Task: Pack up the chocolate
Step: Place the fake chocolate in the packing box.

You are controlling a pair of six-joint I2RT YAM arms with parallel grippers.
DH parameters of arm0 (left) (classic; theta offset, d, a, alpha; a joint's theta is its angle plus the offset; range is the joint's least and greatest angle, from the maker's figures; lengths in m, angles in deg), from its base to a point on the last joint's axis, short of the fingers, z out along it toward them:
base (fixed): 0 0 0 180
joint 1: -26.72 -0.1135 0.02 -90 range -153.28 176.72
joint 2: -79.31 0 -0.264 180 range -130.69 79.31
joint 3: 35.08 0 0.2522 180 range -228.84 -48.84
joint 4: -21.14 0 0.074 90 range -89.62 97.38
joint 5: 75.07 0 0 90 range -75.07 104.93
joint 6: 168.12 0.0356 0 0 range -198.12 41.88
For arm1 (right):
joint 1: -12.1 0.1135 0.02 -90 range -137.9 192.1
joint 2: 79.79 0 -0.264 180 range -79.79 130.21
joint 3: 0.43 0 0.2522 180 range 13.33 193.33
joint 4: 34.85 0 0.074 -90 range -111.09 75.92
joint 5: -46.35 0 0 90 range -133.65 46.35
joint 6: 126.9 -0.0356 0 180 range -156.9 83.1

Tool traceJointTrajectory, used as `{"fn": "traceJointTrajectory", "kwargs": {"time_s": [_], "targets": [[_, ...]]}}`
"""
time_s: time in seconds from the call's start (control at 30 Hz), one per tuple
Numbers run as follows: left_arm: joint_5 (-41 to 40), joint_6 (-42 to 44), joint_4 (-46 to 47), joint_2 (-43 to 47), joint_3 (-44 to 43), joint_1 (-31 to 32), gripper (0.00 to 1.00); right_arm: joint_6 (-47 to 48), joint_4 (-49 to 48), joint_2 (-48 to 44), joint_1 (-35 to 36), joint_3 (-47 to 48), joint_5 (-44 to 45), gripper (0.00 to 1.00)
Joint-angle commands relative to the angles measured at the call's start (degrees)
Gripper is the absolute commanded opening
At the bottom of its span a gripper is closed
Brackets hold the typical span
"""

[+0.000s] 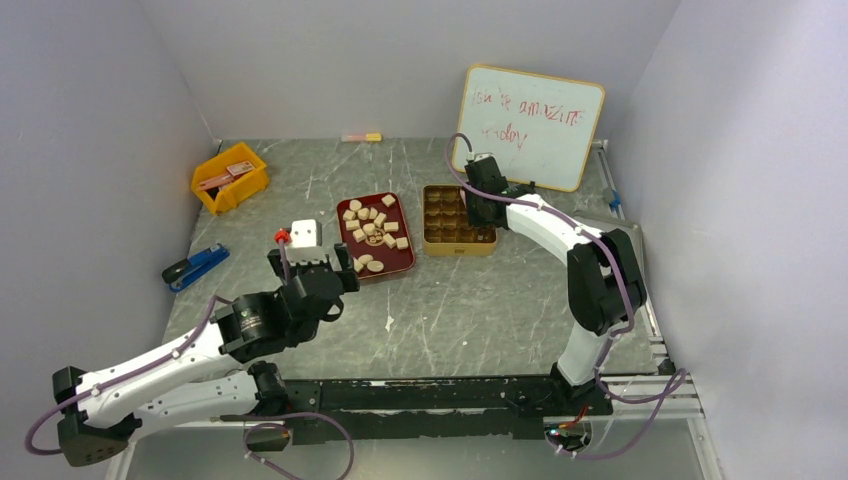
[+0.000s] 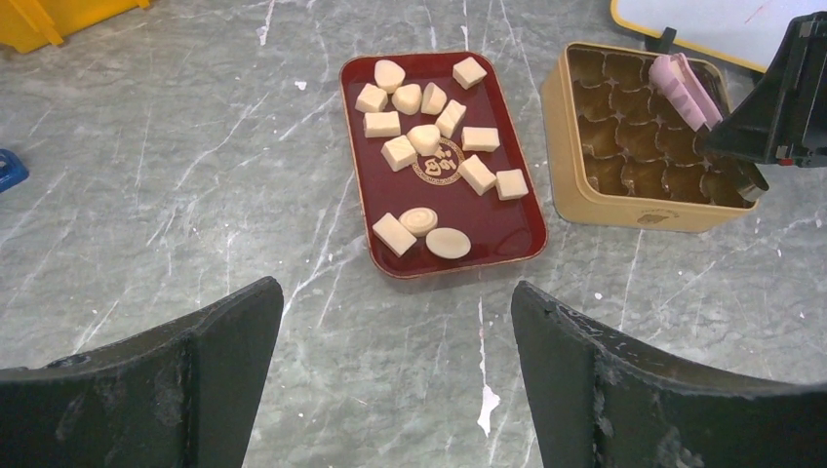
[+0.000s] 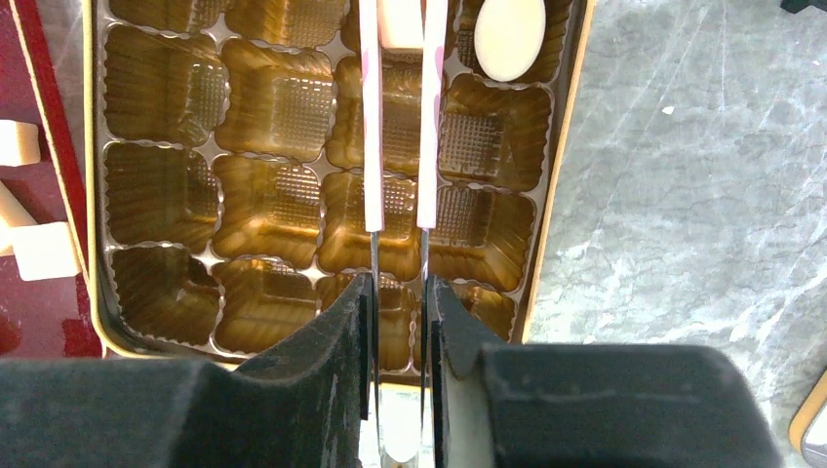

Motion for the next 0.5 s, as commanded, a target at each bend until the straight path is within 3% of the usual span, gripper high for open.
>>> {"fn": "traceJointTrajectory", "kwargs": {"time_s": [0.0,0.2,0.47], "targets": [[-0.9,0.6,1.6,-0.6,-1.7,0.3,0.92,0.8,-2.8,-0.4,-0.4,1.7,0.1,0.26],[-0.8,0.7,1.7,-1.1,-2.1,0.3,0.92,0.8,-2.6,-0.4,-0.5,2.2,0.0,0.38],[-0.7,0.7,1.7,-1.3,-2.5,0.3,0.91,1.0,-2.2,-0.9,-0.6,3.0,-0.5,0.38]]}}
